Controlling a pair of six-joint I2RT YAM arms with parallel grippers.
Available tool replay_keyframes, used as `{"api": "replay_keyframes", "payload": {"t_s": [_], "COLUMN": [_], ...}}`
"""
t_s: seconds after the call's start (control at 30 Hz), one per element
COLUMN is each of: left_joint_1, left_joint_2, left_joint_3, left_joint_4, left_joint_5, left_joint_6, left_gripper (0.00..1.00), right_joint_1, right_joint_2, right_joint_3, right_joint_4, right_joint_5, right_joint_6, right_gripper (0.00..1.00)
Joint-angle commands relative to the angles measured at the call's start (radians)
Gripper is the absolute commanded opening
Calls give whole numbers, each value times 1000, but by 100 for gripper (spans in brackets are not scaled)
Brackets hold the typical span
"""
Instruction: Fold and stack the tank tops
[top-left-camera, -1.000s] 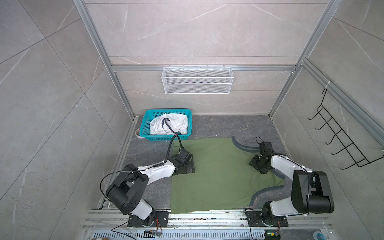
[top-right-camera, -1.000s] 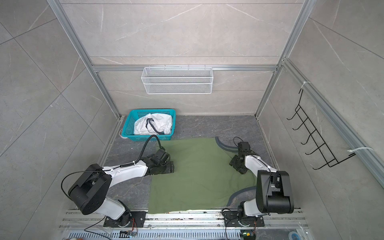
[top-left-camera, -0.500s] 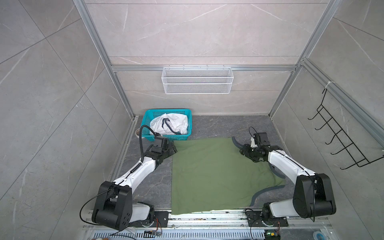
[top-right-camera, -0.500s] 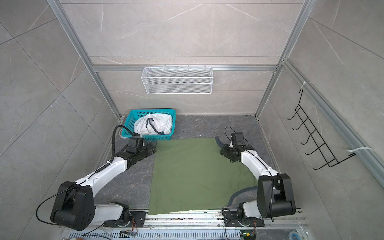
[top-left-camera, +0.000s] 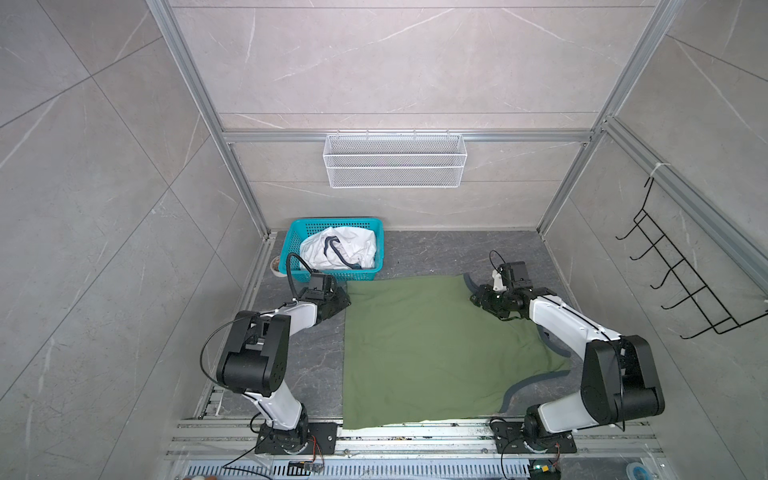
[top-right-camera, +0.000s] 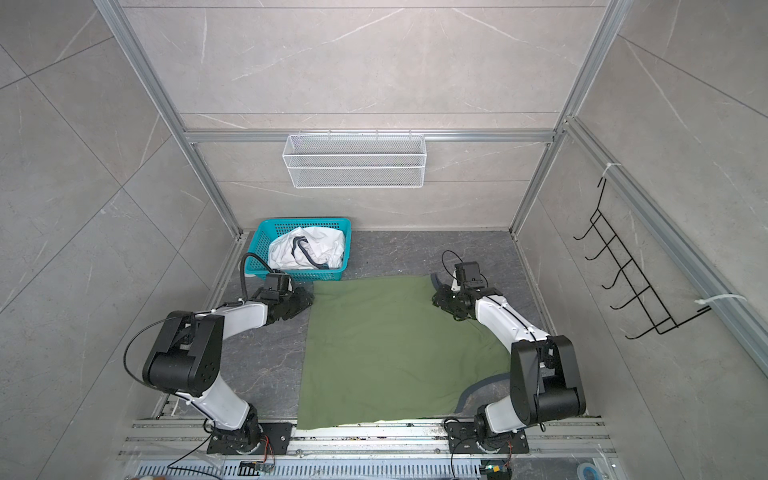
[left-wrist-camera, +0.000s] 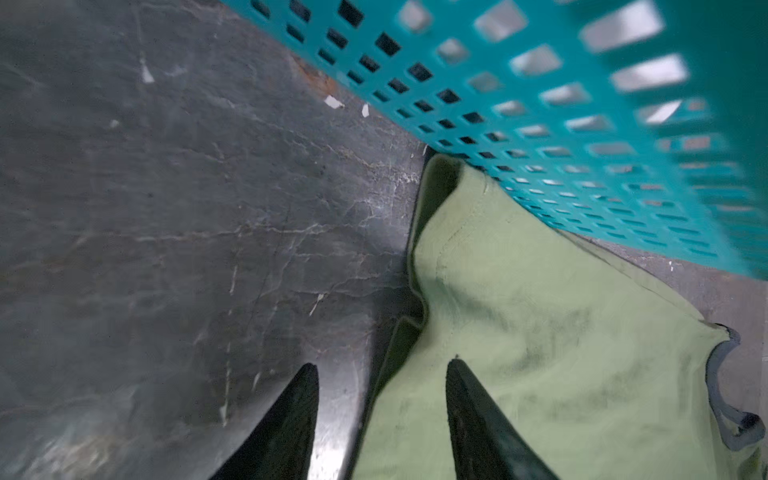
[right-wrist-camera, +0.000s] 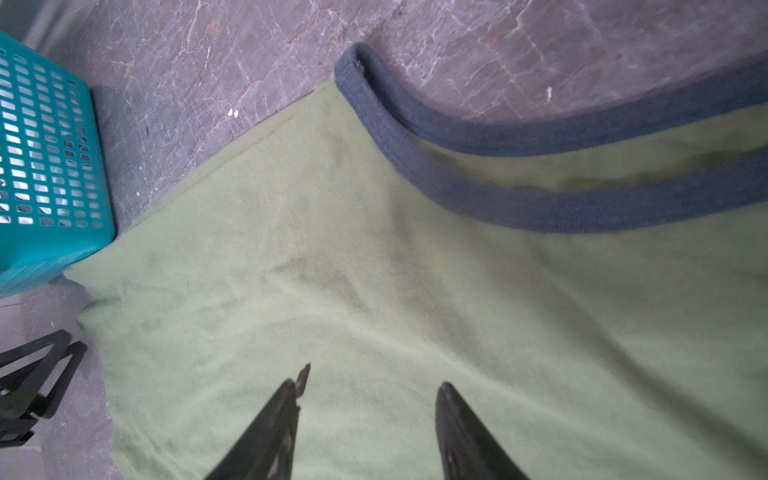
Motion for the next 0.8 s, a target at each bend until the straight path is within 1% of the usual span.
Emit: {"api": "replay_keyframes", "payload": {"t_s": [0.0,0.07,0.17,0.23,0.3,0.4,0.47,0.53,0.63,0.7,0.77], "left_joint_1": [-11,-29,-53,-62,-72,-90,-107,-130,-158,-177,-193], "left_joint_2": [35,46,58,63,59,44,23,-9,-70,-130,-195], "left_joint_3": [47,53,72,78,72,48,29,-1,-46,-85,-123], "left_joint_4": [72,65,-1,-44,-79,-100,-112,-125,-146,-168,-186], "left_joint_5": [62,65,30,9,-13,-16,-20,-32,-40,-59,-71], "left_joint_6": [1,6,10,9,3,-4,-4,-10,-22,-30,-38], "left_gripper": [49,48,47,44,39,30,25,20,14,10,10], "right_joint_1": [5,6,25,48,55,55,54,55,55,55,54], "right_joint_2": [11,28,95,144,183,224,236,235,210,165,111], "right_joint_3": [20,20,38,58,60,58,47,24,-21,-73,-122], "right_joint_4": [13,17,3,-22,-32,-60,-77,-94,-108,-105,-107], "right_joint_5": [4,4,-16,7,34,89,124,165,191,206,219], "right_joint_6": [-14,-16,-31,-32,-18,-1,10,24,41,52,62], "right_gripper": [55,55,56,55,55,54,54,54,53,53,53]}}
